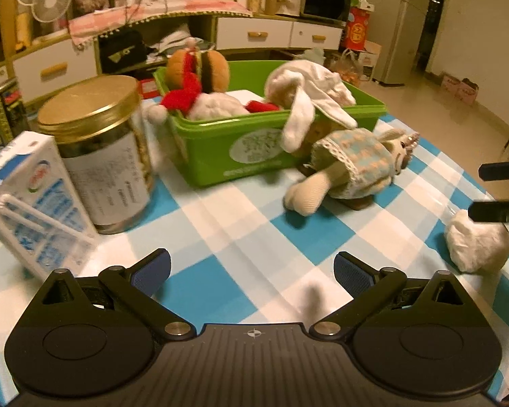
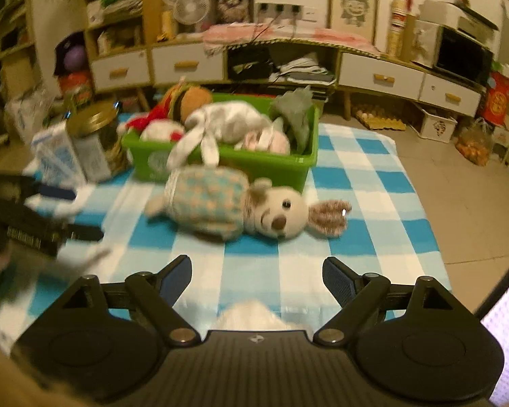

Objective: Organize soft objects
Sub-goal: 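Move left tool to rabbit doll in checked dress while right tool reaches white cloth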

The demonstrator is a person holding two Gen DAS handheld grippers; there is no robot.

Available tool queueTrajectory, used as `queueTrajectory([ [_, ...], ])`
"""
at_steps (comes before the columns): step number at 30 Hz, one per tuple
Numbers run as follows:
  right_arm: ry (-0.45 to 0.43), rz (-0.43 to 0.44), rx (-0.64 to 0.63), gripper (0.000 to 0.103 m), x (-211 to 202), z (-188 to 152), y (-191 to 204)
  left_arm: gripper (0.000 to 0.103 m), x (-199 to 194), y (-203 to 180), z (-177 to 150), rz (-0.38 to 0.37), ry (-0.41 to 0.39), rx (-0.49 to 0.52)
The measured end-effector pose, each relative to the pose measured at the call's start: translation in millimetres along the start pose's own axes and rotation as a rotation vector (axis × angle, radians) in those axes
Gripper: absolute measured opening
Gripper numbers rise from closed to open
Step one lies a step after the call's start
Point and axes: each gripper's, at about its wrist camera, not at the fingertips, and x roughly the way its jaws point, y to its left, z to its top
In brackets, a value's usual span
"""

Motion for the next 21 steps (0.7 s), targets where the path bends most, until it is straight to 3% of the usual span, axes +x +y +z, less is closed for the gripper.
queueTrajectory([
  [11, 0.067, 0.032, -0.19, 0.059, 4.9, -36.9, 9.6, 0.098, 31.6, -43.7, 5.2, -0.055, -0.038, 0.109],
  [21, 0.108, 0.005, -0.273, 0.059, 18.3, -45.0, 15.7, 0.096, 61.1, -70.1, 26.9, -0.066, -0.078, 0.084],
])
